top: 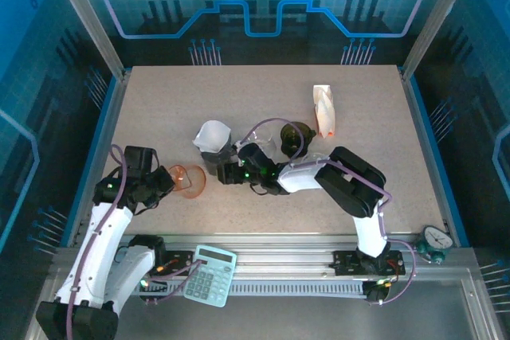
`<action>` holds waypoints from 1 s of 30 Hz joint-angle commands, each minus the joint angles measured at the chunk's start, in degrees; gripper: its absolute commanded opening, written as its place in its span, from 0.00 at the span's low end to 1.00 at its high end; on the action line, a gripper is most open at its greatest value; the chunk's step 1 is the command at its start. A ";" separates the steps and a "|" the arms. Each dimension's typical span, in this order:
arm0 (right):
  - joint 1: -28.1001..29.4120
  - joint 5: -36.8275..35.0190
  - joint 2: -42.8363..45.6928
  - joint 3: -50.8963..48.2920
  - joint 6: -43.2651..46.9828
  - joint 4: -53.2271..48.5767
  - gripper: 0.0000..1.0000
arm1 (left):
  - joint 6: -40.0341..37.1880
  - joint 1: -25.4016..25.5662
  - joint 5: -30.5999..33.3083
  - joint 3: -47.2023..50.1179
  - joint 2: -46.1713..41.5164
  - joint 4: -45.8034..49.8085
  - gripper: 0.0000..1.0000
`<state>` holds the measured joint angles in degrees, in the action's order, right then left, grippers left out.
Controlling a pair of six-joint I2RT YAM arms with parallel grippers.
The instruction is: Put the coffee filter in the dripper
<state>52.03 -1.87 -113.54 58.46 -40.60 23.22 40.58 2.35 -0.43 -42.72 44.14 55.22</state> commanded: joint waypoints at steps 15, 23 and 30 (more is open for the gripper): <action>4.75 -12.35 27.49 -23.89 -3.13 -1.64 0.73 | 5.63 15.06 4.54 -0.62 -1.90 -1.33 0.00; 4.83 -21.32 49.57 -30.63 0.77 -20.93 0.74 | 17.51 39.72 16.71 -0.45 2.08 -4.25 0.00; 3.06 -26.07 67.89 -33.21 2.73 -38.46 0.75 | 18.75 55.58 25.13 -9.32 20.32 -9.25 0.00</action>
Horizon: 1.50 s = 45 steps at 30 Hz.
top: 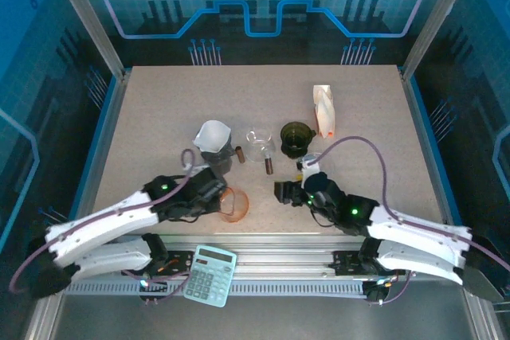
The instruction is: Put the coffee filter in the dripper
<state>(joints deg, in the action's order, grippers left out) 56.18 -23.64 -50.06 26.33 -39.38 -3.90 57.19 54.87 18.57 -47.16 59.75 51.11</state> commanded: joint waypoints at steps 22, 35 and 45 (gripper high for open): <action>-4.06 -6.00 15.35 -1.14 1.56 -25.93 0.77 | -5.72 7.09 3.34 -17.51 29.36 -7.70 0.00; -4.33 -6.68 14.67 0.54 1.06 -26.16 0.78 | -7.68 7.24 3.30 -18.12 30.78 -8.34 0.16; -5.07 -4.05 10.65 3.39 2.02 -24.18 0.79 | -8.84 7.38 4.25 -19.54 27.64 -8.44 0.40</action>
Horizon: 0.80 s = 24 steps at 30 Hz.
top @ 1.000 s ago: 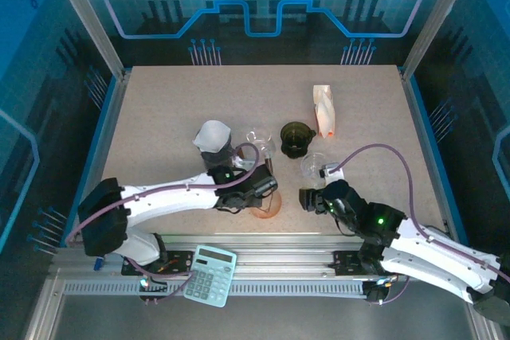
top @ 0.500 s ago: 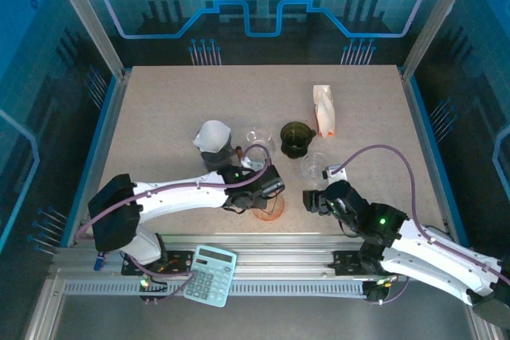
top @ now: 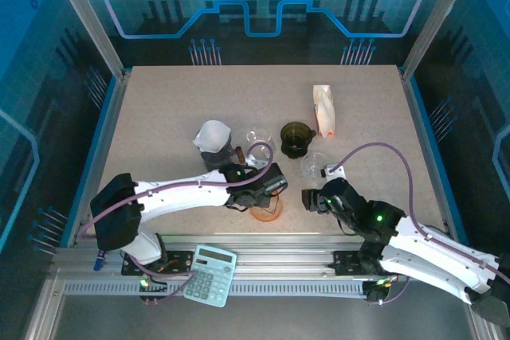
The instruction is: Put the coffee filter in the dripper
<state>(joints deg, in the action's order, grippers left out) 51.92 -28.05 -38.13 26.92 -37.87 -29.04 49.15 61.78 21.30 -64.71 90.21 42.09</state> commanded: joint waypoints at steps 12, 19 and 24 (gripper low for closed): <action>-15.78 9.59 -9.58 6.34 1.23 5.34 0.79 | -1.04 0.46 6.55 1.73 -24.77 -1.37 0.97; -24.40 12.05 -19.44 9.64 1.13 8.49 0.73 | 1.24 0.45 11.89 10.03 -40.33 -1.30 0.99; -28.09 13.01 -24.14 9.04 0.31 9.67 0.65 | 3.04 0.47 14.61 15.55 -49.29 -0.44 0.99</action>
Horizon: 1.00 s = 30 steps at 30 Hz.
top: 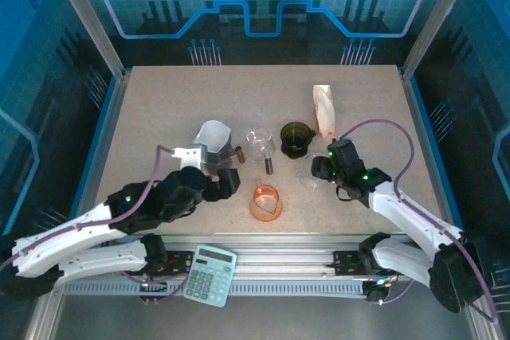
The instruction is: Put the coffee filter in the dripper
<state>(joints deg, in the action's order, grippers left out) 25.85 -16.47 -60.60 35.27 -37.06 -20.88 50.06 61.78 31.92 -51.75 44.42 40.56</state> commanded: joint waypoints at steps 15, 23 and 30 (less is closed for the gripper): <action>-6.24 5.63 -6.81 -1.04 -0.61 2.97 0.24 | 3.35 0.45 5.95 8.65 -11.56 3.13 0.99; -7.21 6.82 -3.60 0.51 1.85 -1.47 0.00 | 3.29 0.43 6.05 9.92 -12.29 3.13 0.99; -6.67 10.98 4.85 5.32 5.52 -10.20 0.00 | 2.63 0.45 6.48 10.07 -13.26 3.47 0.99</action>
<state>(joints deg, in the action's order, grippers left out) 19.31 -8.23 -60.05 36.47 -34.20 -25.67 52.58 61.78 36.42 -42.17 32.08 43.22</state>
